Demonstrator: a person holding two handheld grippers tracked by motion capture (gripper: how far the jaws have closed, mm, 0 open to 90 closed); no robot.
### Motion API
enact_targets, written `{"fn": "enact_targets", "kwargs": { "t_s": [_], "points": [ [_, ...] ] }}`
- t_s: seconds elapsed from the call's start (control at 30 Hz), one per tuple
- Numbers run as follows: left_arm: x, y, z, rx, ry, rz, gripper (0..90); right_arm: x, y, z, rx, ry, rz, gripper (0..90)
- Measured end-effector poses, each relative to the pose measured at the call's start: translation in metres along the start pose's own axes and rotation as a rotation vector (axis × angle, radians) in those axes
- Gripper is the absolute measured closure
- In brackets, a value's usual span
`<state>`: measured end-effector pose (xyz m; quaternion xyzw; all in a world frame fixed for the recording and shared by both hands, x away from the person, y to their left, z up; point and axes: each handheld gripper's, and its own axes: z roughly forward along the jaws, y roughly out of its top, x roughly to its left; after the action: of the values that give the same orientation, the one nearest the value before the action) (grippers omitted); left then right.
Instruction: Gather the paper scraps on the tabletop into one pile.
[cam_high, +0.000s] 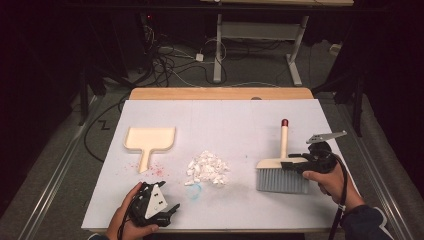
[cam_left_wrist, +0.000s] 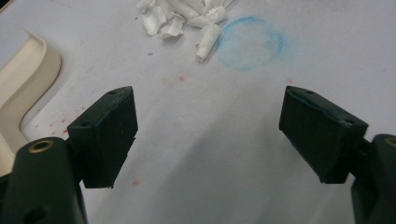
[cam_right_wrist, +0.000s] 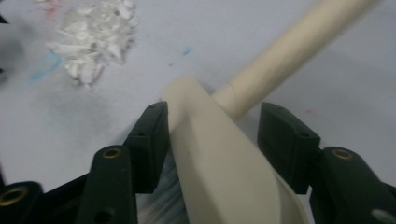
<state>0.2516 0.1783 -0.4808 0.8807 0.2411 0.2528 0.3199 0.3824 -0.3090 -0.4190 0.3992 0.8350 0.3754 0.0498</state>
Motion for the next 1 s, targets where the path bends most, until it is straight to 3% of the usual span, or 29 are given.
{"fn": "enact_targets", "kwargs": {
  "t_s": [0.03, 0.1, 0.17, 0.33, 0.5, 0.63, 0.8, 1.0],
  "points": [
    [0.000, 0.000, 0.000, -0.001, -0.001, -0.001, 18.3, 0.001, 0.001, -0.001, -0.014, -0.038, -0.026, 49.0],
    [0.000, 0.000, 0.000, -0.002, 0.001, -0.001, 18.3, 0.004, 0.003, -0.002, -0.010, -0.201, -0.115, 50.2],
    [0.000, 0.000, -0.001, -0.005, 0.002, -0.006, 18.3, 0.006, 0.003, -0.001, -0.010, -0.227, -0.149, 47.8],
    [0.001, 0.000, -0.001, -0.010, 0.007, -0.011, 18.1, 0.019, 0.004, -0.007, -0.110, -0.332, -0.225, 42.3],
    [0.003, 0.000, -0.003, -0.015, 0.011, -0.017, 17.9, 0.042, 0.003, -0.016, -0.260, -0.391, -0.288, 31.9],
    [0.005, 0.000, -0.003, -0.025, 0.016, -0.028, 17.9, 0.060, -0.006, -0.022, -0.349, -0.401, -0.321, 26.9],
    [0.006, 0.003, -0.004, -0.044, 0.040, -0.030, 17.8, 0.072, -0.022, -0.029, -0.375, -0.431, -0.343, 25.1],
    [0.004, 0.002, -0.006, -0.043, 0.055, -0.034, 17.5, 0.075, -0.054, -0.037, -0.427, -0.409, -0.312, 24.3]
  ]
}}
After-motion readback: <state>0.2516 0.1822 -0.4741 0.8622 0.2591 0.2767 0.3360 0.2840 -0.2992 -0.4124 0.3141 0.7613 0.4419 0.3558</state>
